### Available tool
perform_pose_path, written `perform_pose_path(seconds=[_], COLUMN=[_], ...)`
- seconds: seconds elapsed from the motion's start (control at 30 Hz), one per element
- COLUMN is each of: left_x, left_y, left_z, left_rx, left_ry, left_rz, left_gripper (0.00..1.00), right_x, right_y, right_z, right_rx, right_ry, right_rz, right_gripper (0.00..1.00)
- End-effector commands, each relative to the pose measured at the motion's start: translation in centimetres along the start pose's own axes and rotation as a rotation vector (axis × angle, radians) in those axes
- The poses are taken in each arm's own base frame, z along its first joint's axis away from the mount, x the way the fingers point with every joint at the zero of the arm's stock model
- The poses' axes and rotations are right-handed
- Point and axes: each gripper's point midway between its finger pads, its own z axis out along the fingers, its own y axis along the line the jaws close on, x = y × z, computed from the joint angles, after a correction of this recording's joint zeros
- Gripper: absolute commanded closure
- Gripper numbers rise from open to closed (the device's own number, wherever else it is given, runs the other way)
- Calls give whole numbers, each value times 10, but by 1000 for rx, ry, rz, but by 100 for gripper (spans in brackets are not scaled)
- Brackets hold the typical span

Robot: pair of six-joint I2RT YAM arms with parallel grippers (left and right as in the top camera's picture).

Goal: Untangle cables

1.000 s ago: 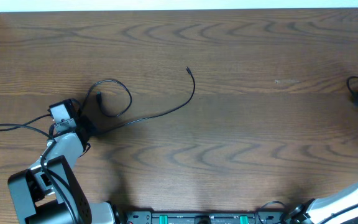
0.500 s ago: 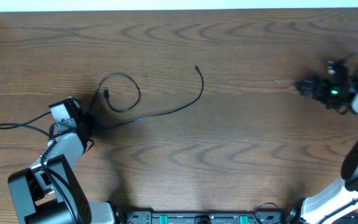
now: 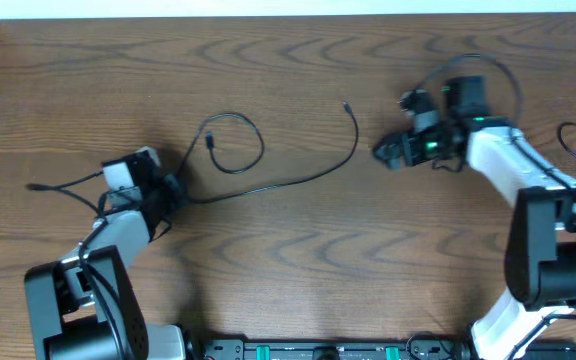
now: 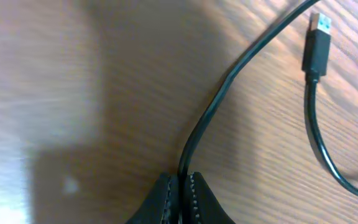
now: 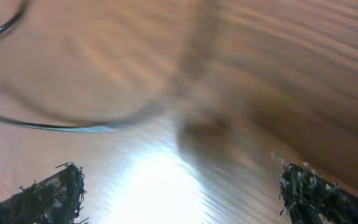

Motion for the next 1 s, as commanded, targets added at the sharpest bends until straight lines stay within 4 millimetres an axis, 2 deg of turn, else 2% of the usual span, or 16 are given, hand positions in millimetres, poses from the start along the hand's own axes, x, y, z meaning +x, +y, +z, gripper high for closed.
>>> perform_pose_path(seconds=[0.0, 0.17, 0.47, 0.63, 0.83, 0.97], left_x=[52, 59, 72, 74, 74, 73], left_y=[-9, -32, -64, -67, -67, -67], left_z=[15, 18, 21, 21, 22, 22], left_rx=[11, 53, 117, 125, 126, 124], left_ry=[146, 153, 160, 160, 159, 158], left_rz=[32, 156, 375, 410, 429, 430], left_gripper=[92, 92, 92, 92, 92, 92], right_x=[-4, -7, 4, 10, 18, 23], right_y=[46, 90, 141, 158, 188, 194], right_z=[15, 30, 45, 49, 44, 41], right_rx=[-64, -116, -192, -226, -367, -414], right_ry=[7, -5, -6, -3, -39, -35], right_rz=[-319, -591, -939, -1018, -1018, -1003], right_gripper=[1, 1, 1, 1, 1, 1])
